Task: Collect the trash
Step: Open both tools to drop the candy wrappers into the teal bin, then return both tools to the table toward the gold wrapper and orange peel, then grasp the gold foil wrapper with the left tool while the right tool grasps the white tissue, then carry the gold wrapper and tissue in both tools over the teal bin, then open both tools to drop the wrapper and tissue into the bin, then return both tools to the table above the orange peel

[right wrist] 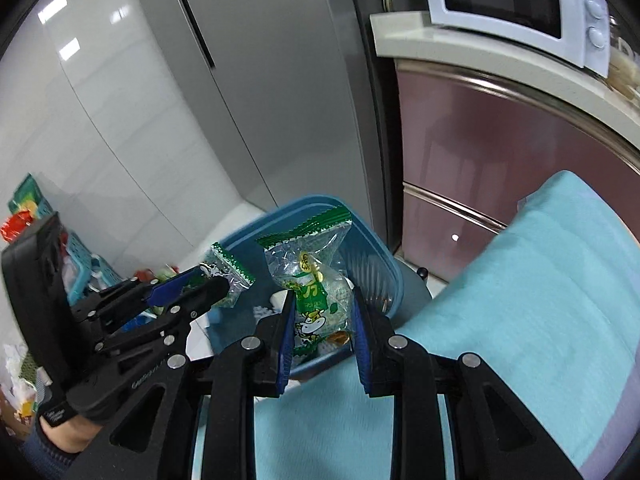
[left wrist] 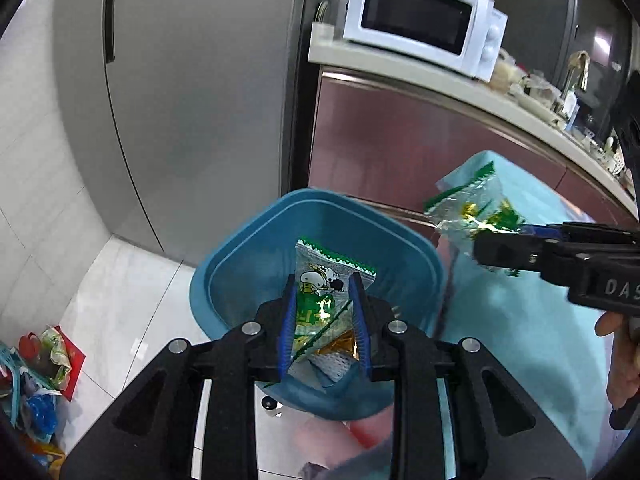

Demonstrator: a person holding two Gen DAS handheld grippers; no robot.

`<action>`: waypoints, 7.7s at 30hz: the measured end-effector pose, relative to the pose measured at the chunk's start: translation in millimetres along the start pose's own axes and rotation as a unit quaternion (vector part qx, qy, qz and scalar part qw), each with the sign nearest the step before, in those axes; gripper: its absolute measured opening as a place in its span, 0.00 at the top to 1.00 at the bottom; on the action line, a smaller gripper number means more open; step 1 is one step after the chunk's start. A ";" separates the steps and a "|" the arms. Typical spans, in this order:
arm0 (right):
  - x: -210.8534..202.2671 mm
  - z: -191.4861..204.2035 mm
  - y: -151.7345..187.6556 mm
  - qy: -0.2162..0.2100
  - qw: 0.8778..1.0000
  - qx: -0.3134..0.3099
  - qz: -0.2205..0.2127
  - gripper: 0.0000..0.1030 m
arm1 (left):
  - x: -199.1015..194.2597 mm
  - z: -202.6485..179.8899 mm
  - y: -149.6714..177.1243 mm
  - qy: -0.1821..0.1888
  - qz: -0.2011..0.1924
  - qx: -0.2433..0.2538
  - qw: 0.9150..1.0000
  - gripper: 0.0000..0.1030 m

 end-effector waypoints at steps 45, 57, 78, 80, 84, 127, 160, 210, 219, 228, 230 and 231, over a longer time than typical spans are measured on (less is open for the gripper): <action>-227.5 -67.7 153.1 0.143 0.962 0.090 -0.216 0.07 | -144.9 -151.5 25.5 0.130 -0.128 0.047 0.982 0.05; -311.4 -136.6 275.8 0.271 0.915 0.181 -0.237 0.07 | -173.2 -286.7 81.2 0.219 -0.113 0.144 0.958 0.05; -303.2 -217.2 265.0 0.284 0.916 0.197 -0.204 0.07 | -56.5 -475.8 44.6 0.293 -0.001 0.211 0.933 0.06; -303.5 -224.0 264.9 0.286 0.915 0.200 -0.202 0.07 | -40.4 -488.3 45.8 0.309 0.025 0.205 0.928 0.07; -301.9 -237.9 264.0 0.287 0.914 0.209 -0.198 0.07 | -9.1 -506.9 46.6 0.313 0.061 0.196 0.927 0.16; -184.5 -314.4 156.1 0.144 0.970 0.187 -0.051 0.79 | -23.0 -380.5 -3.0 0.305 -0.012 0.114 0.945 0.87; -216.0 -55.6 79.3 0.032 0.979 0.042 -0.198 0.95 | -132.7 -96.8 9.2 0.091 -0.115 0.054 0.988 0.87; 32.3 -1.3 -2.7 0.022 1.000 -0.006 0.016 0.69 | 35.8 -1.5 0.8 -0.011 0.012 0.003 1.000 0.42; -39.0 -23.9 5.6 0.031 0.997 0.022 -0.060 0.50 | -12.1 -39.3 -11.5 -0.002 -0.035 0.037 0.999 0.18; -104.1 -24.8 34.1 0.042 0.990 0.027 -0.130 0.23 | -67.2 -78.3 -10.1 0.020 -0.074 0.056 0.995 0.06; -118.6 -23.6 43.9 0.046 0.988 0.027 -0.146 0.16 | -78.5 -86.3 -6.9 0.025 -0.080 0.060 0.995 0.06; -126.4 -22.8 49.9 0.051 0.987 0.027 -0.153 0.16 | -83.9 -89.8 -5.2 0.027 -0.083 0.063 0.994 0.06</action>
Point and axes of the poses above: each gripper's, at about its wrist camera, not at the fingertips, and x roughly the way its jaws point, z to its left, y to its underside, the point moved 3 cm from there along x, roughly the way its jaws point, and after that the axes turned 1 degree about -z, right-handed, at the moved point
